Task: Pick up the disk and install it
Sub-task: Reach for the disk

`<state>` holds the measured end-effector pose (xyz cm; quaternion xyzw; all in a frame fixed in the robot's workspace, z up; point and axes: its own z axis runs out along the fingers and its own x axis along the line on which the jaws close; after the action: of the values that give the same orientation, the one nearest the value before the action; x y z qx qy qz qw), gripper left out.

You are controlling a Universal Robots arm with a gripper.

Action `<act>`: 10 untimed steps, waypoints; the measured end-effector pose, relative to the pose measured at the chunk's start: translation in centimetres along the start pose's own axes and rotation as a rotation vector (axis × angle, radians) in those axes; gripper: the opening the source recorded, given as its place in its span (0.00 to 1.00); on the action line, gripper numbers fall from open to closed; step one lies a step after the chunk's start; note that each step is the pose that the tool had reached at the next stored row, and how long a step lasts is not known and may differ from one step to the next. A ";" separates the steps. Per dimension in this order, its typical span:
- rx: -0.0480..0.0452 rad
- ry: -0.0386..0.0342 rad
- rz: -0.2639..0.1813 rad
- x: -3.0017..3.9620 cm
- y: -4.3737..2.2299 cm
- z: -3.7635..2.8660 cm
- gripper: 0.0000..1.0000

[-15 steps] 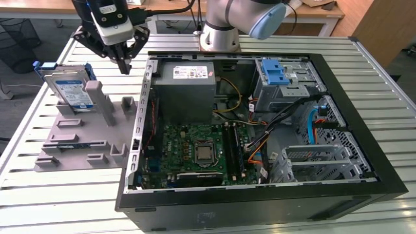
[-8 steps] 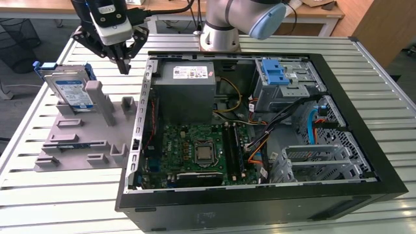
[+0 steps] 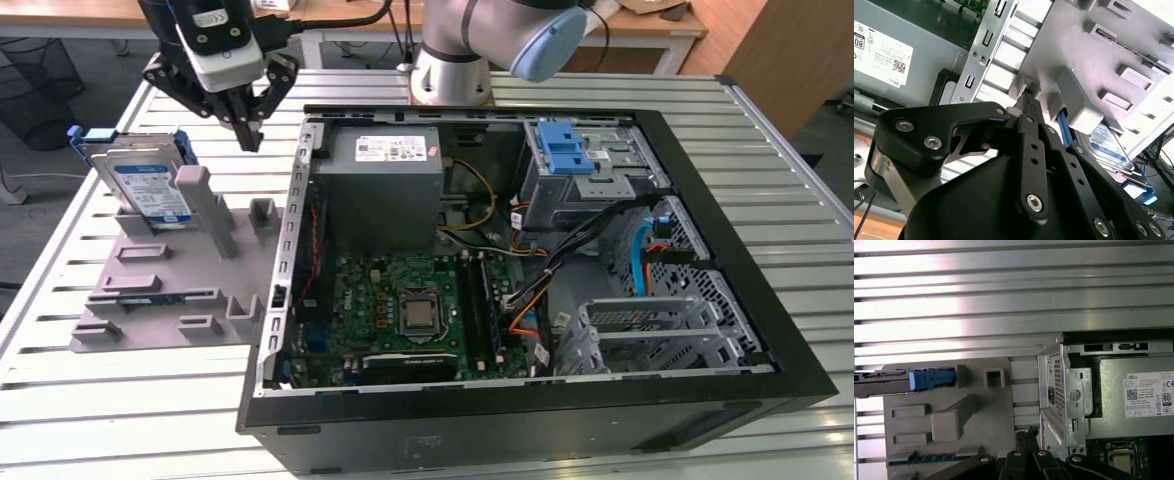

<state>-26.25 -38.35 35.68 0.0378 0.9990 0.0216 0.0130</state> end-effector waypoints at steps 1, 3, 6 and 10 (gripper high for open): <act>0.0000 0.0000 0.000 0.13 0.06 0.00 0.11; 0.0000 -0.0001 0.000 0.40 0.23 0.01 0.11; 0.0000 0.0000 0.000 0.66 0.45 0.01 0.11; 0.0000 0.0000 0.000 0.77 0.59 0.01 0.11</act>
<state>-26.97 -37.71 35.67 0.0379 0.9990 0.0217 0.0131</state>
